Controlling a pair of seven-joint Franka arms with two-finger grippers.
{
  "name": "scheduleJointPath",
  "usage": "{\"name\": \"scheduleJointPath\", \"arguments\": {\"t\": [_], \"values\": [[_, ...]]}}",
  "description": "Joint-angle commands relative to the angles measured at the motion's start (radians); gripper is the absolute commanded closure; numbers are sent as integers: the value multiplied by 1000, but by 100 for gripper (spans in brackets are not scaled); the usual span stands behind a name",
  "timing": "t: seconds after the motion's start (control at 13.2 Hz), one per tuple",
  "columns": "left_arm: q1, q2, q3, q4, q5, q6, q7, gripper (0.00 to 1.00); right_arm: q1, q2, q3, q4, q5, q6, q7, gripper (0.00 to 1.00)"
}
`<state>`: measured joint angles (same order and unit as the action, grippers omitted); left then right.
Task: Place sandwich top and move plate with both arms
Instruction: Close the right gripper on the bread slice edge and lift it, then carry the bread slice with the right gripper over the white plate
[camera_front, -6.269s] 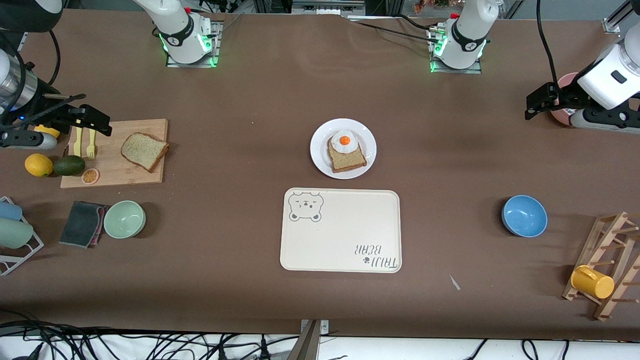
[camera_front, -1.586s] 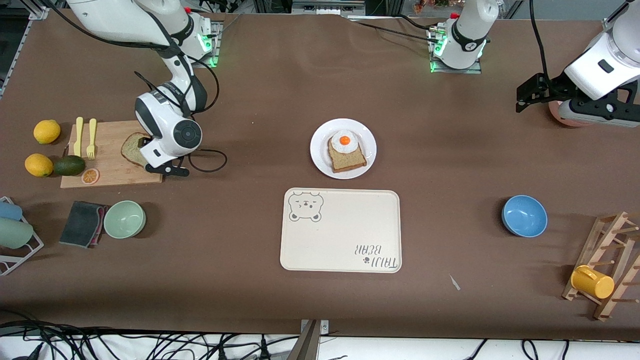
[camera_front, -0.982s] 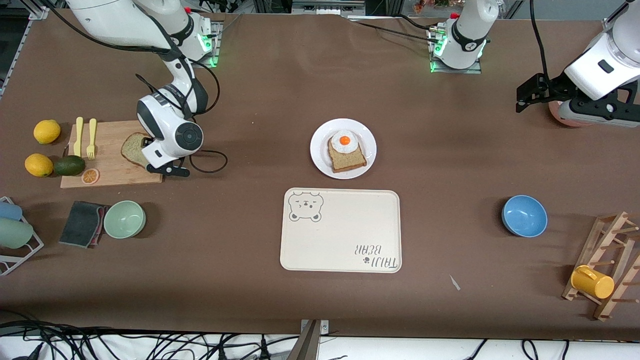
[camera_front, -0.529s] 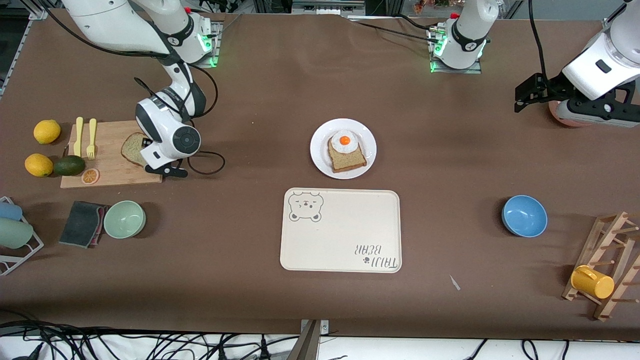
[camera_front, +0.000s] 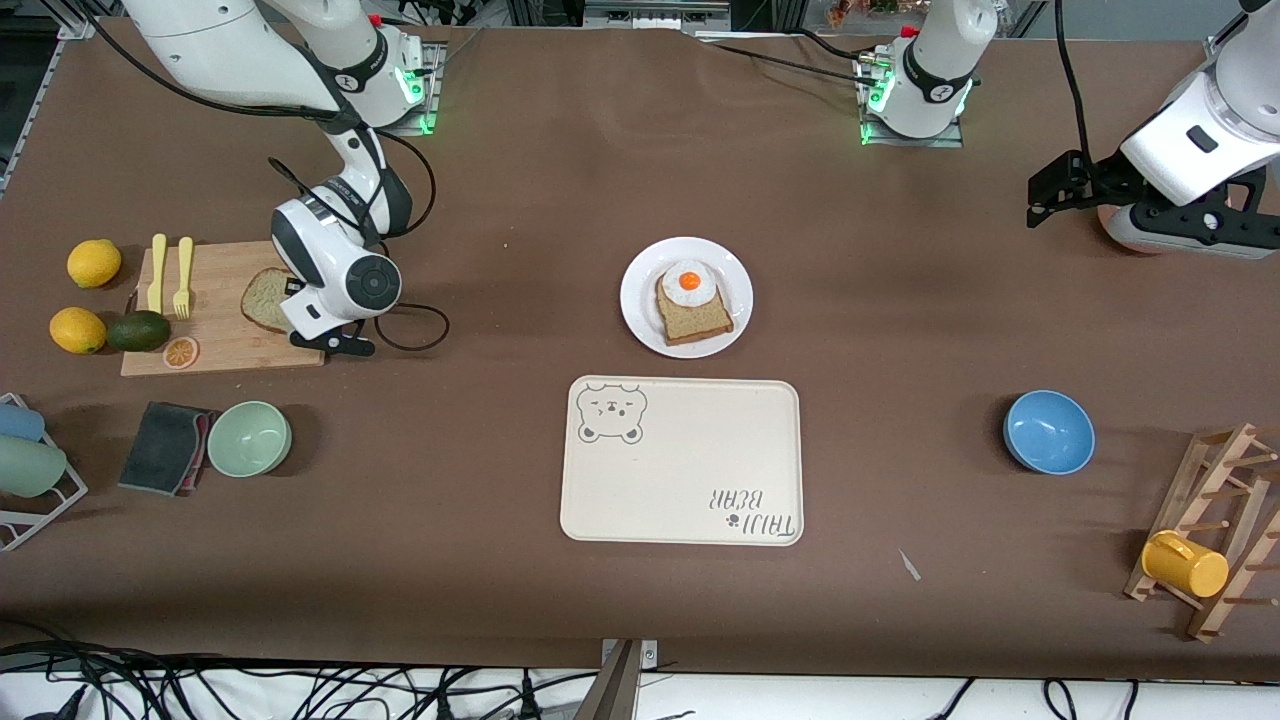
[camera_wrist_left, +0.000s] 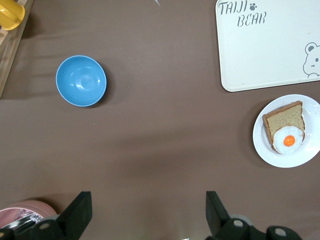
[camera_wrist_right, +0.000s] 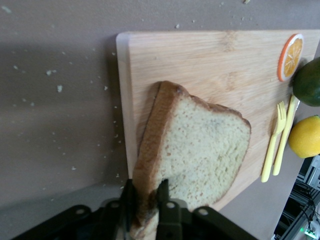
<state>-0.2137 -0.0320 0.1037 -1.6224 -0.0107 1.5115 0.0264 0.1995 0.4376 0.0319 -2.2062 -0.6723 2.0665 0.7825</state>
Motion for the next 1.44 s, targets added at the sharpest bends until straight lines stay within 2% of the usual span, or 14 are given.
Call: {"name": "scheduleJointPath", "arguments": {"t": [0.0, 0.15, 0.3, 0.45, 0.6, 0.76, 0.91, 1.06, 1.21, 1.36], "values": [[0, 12, -4, 32, 26, -22, -8, 0, -9, 0, 11, 58, -15, -47, -8, 100], [1, 12, -2, 32, 26, -22, -8, 0, -9, -5, 43, 130, 3, -159, -11, 100], [-1, 12, -4, 32, 26, -20, -8, 0, -9, -7, 97, 192, 68, -239, -6, 100], [-1, 12, -2, 32, 26, -22, -8, 0, -8, -13, 228, 297, 196, -311, 0, 100], [2, 12, -2, 32, 26, -20, -8, 0, -8, 0, 345, 429, 285, -400, 20, 100], [2, 12, -2, 32, 26, -22, -8, 0, -8, 41, 461, 561, 306, -439, 81, 100], [4, 12, -2, 32, 25, -22, -8, 0, -3, 63, 543, 661, 300, -450, 119, 100], [5, 12, -2, 32, 25, -22, -8, 0, 35, 58, 585, 712, 267, -433, 162, 100], [5, 12, -1, 32, 25, -22, -8, 0, 111, 59, 583, 755, 261, -364, 213, 100], [5, 12, 1, 32, 25, -22, -8, 0, 216, 104, 565, 813, 231, -306, 270, 100]]}}
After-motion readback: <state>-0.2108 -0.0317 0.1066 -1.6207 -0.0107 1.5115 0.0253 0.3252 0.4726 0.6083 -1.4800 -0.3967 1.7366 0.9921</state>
